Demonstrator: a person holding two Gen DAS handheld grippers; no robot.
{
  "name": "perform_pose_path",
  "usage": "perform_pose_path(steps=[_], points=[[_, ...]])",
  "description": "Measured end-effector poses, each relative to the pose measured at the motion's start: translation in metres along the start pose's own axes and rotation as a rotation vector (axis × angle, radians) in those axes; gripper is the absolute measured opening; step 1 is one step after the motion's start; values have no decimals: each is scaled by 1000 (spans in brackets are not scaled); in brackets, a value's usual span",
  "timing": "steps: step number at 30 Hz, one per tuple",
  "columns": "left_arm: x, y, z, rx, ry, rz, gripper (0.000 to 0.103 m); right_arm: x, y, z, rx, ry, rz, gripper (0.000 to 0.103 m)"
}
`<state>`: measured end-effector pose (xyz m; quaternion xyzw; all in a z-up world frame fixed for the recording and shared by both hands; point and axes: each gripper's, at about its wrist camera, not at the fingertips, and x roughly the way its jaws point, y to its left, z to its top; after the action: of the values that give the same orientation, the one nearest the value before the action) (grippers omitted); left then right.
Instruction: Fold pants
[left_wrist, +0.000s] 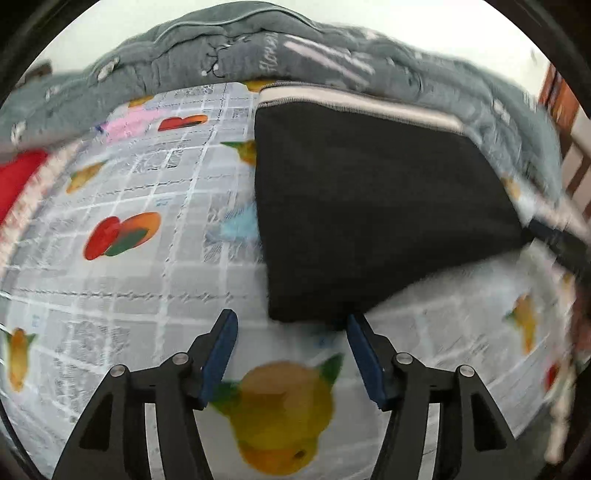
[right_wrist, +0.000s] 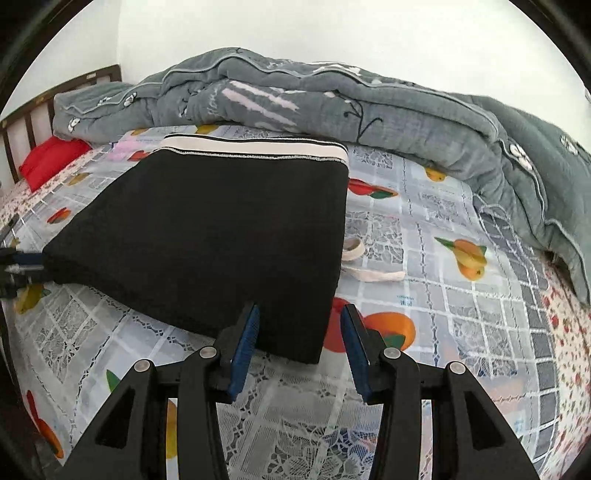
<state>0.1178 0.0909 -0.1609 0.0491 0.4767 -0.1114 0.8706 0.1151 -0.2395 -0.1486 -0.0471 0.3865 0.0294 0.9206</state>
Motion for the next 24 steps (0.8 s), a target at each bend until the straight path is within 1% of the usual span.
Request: perform_pose_path(steps=[3, 5, 7, 9, 10, 11, 12, 13, 14, 15, 16, 17, 19, 20, 22, 24], points=[[0, -15, -6, 100, -25, 80, 59, 0, -3, 0, 37, 3, 16, 45], [1, -20, -6, 139, -43, 119, 61, -1, -3, 1, 51, 3, 34, 45], [3, -26, -4, 187, -60, 177, 61, -2, -2, 2, 51, 2, 32, 45], [5, -32, -3, 223, -75, 206, 54, -2, 0, 2, 47, 1, 32, 45], [5, -36, -3, 239, -83, 208, 36, -2, 1, 2, 49, 2, 34, 45], [3, -38, -3, 248, -103, 198, 20, -1, 2, 2, 50, 9, 39, 45], [-4, -36, -4, 218, -162, 187, 18, 0, 2, 1, 51, 13, 39, 45], [-13, -29, -3, 159, -222, 139, 16, 1, 3, 1, 51, 16, 36, 45], [-19, -17, -4, 76, -259, 67, 16, 1, 4, 0, 50, 17, 34, 45], [-15, -1, -4, -31, -242, 1, 16, 1, 4, -1, 52, 17, 36, 45], [-7, 3, -4, -58, -204, -8, 16, 2, 4, -1, 55, 20, 40, 45], [5, 4, -6, -64, -161, 11, 16, 4, 5, -1, 56, 27, 45, 45], [7, 1, -14, -53, -189, 28, 16, 8, 8, 0, 49, 45, 35, 45], [5, -2, -16, -42, -190, 33, 20, 7, 9, 1, 41, 42, 29, 45], [0, 0, -18, -55, -190, 22, 22, 1, 9, 0, 24, 25, 27, 45], [-8, 8, -23, -93, -196, -21, 26, -6, 7, 3, 14, 1, 9, 45]])
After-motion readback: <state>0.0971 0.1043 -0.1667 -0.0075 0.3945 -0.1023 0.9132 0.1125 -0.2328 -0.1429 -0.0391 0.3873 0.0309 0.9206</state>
